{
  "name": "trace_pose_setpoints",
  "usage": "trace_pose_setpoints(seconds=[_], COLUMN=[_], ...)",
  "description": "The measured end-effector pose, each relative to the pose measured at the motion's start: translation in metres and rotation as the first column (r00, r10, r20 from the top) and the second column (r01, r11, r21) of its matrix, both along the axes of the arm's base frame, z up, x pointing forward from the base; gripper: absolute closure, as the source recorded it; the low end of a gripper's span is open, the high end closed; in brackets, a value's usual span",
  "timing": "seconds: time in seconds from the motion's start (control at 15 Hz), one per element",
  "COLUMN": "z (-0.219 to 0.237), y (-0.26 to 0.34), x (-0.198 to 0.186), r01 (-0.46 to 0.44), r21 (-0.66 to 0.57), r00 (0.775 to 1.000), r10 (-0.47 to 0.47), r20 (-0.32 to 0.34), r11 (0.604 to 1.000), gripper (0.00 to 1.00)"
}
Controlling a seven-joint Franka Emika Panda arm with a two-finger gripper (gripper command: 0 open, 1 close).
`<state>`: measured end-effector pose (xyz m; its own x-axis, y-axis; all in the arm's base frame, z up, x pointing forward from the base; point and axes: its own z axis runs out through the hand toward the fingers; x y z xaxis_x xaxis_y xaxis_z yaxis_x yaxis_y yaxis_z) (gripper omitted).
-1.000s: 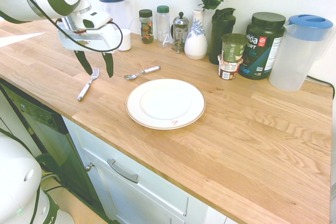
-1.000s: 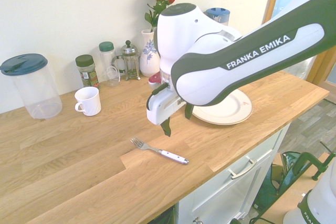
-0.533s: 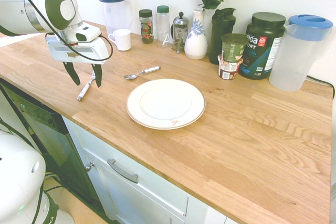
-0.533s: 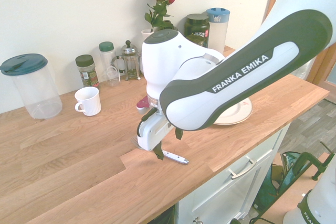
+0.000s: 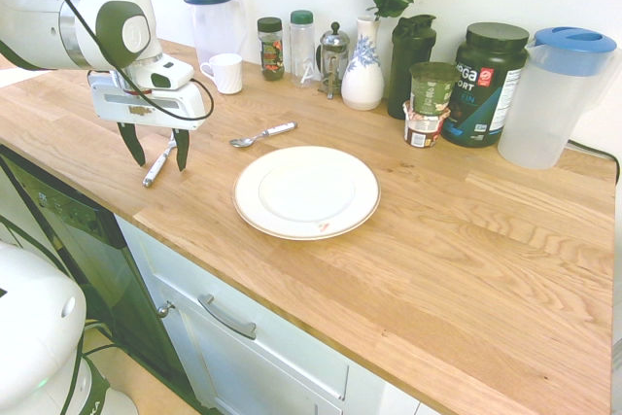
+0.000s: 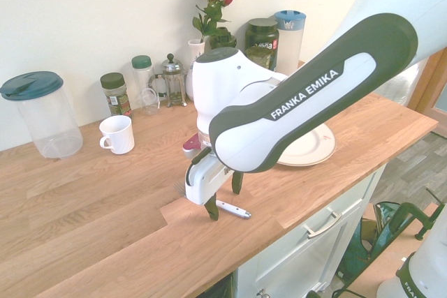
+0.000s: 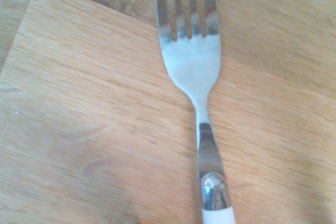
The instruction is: Put the fork into the plate
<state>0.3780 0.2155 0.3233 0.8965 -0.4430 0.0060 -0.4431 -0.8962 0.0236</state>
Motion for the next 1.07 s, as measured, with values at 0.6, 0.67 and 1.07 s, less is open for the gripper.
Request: trace_pose_setpoints(seconds=[0.6, 0.67, 1.07], z=[0.0, 0.0, 0.0], y=[-0.004, -0.002, 0.013], x=[0.005, 0.005, 0.005], r01=[0.002, -0.003, -0.001], r21=[0.027, 0.023, 0.007], r00=[1.0, 1.0, 1.0], r10=[-0.002, 0.003, 0.001], r20=[-0.006, -0.004, 0.004], r11=[1.0, 1.0, 1.0], gripper=[1.0, 1.0, 1.0])
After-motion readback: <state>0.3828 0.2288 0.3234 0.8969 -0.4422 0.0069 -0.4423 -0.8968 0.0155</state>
